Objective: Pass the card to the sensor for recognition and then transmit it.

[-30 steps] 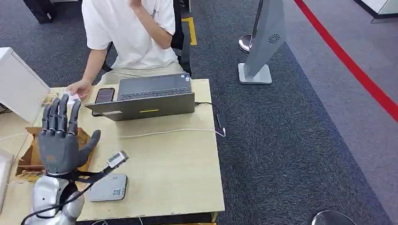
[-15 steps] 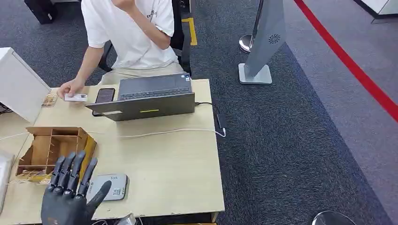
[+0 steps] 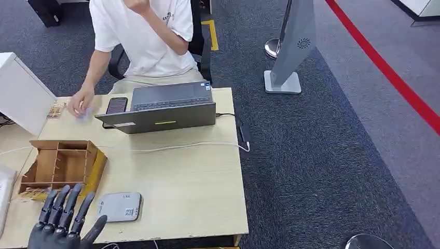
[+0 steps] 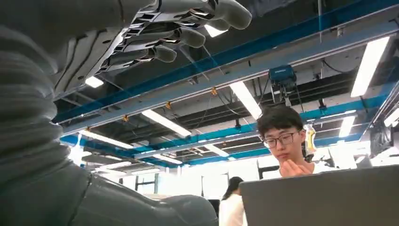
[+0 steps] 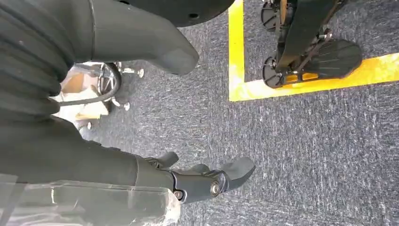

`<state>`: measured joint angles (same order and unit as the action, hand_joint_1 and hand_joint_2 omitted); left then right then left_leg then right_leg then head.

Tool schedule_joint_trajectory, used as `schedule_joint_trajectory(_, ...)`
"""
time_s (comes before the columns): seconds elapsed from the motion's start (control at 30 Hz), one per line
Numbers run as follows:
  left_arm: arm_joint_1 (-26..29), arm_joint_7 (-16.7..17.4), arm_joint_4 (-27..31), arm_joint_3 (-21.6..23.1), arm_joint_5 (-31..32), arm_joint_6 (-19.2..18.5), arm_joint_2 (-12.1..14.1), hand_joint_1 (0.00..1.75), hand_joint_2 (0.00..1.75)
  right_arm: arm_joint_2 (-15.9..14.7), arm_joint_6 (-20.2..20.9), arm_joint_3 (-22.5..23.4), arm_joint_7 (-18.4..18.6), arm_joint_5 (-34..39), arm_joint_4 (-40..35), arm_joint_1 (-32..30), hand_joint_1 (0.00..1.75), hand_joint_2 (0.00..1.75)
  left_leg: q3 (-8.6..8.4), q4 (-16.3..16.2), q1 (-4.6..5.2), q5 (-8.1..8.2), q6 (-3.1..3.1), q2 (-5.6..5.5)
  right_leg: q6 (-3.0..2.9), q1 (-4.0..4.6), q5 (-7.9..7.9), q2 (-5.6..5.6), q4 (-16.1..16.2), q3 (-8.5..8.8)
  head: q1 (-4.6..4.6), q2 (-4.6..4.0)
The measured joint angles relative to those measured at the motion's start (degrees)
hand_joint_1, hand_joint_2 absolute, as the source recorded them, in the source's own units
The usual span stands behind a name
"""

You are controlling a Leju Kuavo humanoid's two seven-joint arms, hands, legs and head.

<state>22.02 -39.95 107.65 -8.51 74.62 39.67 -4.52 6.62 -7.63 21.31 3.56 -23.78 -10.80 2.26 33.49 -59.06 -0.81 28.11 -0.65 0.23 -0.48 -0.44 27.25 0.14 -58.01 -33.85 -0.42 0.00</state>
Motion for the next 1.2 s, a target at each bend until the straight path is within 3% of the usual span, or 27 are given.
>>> schedule_joint_trajectory(0.53, -0.51, 0.00, -4.57, -10.14, 0.20, -0.02, 0.72, 0.00, 1.75, -0.02, 0.68, 0.59, 0.20, -2.14, 0.00, -0.03, 0.00, 1.75, -0.04, 0.00, 0.00, 0.00, 0.00, 0.00, -0.02, 0.00, 0.01, 0.00, 0.00, 0.00, 0.00, 0.00)
schedule_joint_trajectory(1.2, -6.12, 0.00, -17.91, -22.55, 2.99, -0.02, 1.38, 0.00, 1.75, -0.35, 2.34, 1.51, -0.55, -4.08, 0.00, -0.10, 0.00, 1.75, -0.03, 0.00, -0.01, 0.00, 0.00, -0.01, -0.03, 0.01, 0.02, 0.00, 0.00, 0.00, 0.00, 0.00)
